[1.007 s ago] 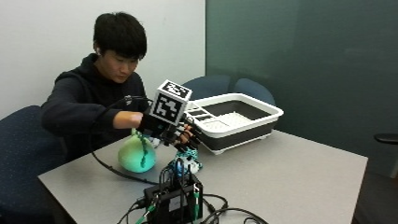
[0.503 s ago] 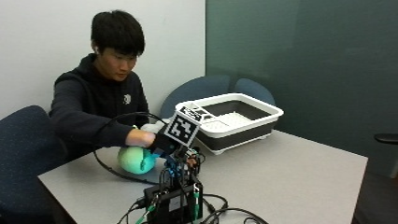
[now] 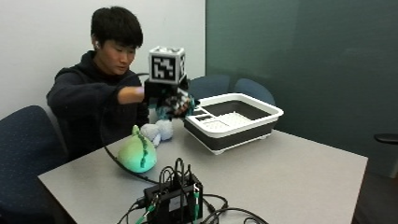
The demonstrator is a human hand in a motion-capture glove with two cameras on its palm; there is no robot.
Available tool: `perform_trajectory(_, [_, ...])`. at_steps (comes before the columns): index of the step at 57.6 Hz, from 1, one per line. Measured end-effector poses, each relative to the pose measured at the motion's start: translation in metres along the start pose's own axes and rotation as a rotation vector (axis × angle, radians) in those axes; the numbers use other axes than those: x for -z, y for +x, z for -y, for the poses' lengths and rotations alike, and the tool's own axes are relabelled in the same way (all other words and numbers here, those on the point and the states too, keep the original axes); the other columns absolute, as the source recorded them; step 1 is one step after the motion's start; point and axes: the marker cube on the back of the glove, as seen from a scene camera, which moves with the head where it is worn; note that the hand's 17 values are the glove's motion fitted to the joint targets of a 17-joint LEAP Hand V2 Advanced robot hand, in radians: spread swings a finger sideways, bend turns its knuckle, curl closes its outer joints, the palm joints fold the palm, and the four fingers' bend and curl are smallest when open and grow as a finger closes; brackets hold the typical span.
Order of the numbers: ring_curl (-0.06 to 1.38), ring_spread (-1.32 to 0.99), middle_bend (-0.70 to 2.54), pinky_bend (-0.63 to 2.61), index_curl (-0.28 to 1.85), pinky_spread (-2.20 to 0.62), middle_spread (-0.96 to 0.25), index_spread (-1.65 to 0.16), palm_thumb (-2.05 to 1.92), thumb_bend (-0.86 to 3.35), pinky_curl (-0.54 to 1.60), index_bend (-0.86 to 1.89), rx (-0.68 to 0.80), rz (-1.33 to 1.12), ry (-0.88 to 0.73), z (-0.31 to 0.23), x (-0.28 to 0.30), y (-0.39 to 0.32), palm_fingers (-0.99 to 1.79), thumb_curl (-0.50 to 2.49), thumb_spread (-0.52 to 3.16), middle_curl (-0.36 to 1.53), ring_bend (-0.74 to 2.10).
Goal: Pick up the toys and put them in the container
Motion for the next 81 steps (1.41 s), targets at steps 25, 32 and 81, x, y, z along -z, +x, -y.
perform_trajectory(25, [0.67, -0.43, 0.96, 1.08, 0.49, -0.42, -0.29, -0.29, 0.57, 0.08, 0.63, 0.61, -0.102, 0.053, 0.14, 0.124, 0.081, -0.218, 0.8, 0.73, 1.01, 0.79, 1.15])
perform_trajectory(32, [0.64, -0.31, 0.58, 1.07, 0.51, -0.27, -0.2, -0.25, 0.24, -0.08, 0.66, 0.37, 0.065, 0.139, -0.026, 0.111, 0.067, -0.228, -0.35, 0.57, 1.22, 0.69, 0.86])
perform_trajectory(81, [0.29, -0.02, 0.11, 0.81, 0.2, 0.03, -0.06, -0.27, 0.04, -0.02, 0.39, 0.08, -0.097, 0.219, -0.25, -0.143, -0.113, -0.086, -0.31, 0.35, 1.18, 0.26, 0.15])
